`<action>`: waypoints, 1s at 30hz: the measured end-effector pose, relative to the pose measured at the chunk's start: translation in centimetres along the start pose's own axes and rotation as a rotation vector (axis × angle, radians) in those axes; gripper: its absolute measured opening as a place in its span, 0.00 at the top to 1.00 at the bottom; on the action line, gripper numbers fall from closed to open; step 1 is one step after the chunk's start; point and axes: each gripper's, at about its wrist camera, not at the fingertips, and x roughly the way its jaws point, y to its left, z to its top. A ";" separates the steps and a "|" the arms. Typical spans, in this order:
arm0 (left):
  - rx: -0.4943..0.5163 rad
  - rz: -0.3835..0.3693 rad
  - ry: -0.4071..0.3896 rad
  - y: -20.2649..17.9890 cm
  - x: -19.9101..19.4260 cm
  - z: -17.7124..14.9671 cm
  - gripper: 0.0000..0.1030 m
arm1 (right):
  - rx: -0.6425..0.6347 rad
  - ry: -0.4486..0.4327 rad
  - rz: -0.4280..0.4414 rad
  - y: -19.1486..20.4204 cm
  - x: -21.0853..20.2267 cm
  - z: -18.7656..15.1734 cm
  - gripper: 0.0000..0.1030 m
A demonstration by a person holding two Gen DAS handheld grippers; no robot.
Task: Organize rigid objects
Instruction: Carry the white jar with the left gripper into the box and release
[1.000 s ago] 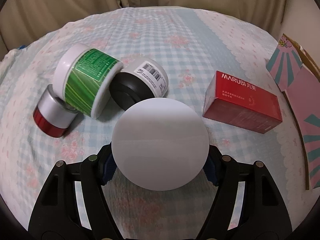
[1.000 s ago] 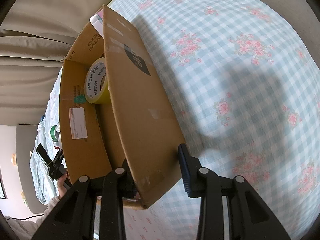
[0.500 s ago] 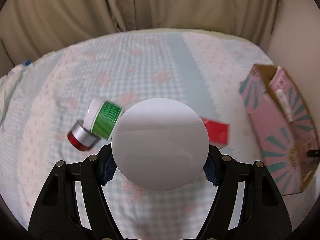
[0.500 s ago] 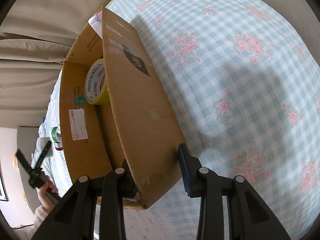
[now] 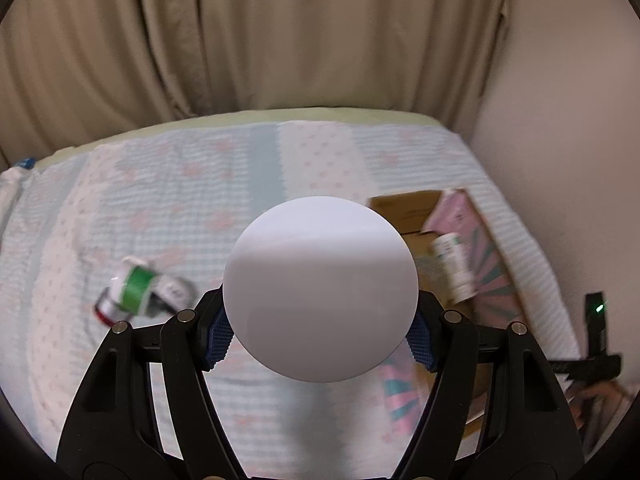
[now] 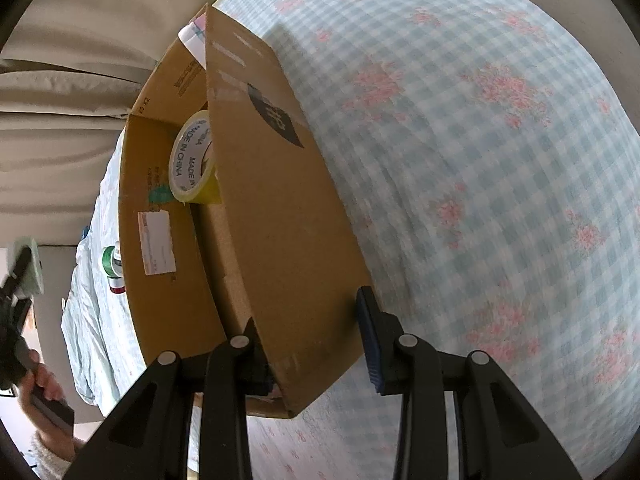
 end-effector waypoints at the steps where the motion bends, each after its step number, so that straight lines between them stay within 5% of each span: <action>1: 0.002 -0.011 -0.001 -1.0 0.2 0.2 0.34 | 0.000 0.001 0.000 0.0 0.1 0.0 0.69; 15: 0.028 -0.112 0.102 -12.5 8.3 -0.8 0.34 | -0.006 0.008 0.005 0.2 0.3 0.3 0.69; 23: 0.016 -0.079 0.186 -13.8 13.0 -3.1 0.34 | -0.019 0.018 0.007 0.2 0.4 0.4 0.69; 30: 0.036 -0.068 0.243 -14.3 13.1 -3.4 0.28 | -0.017 0.023 0.011 0.0 0.3 0.5 0.69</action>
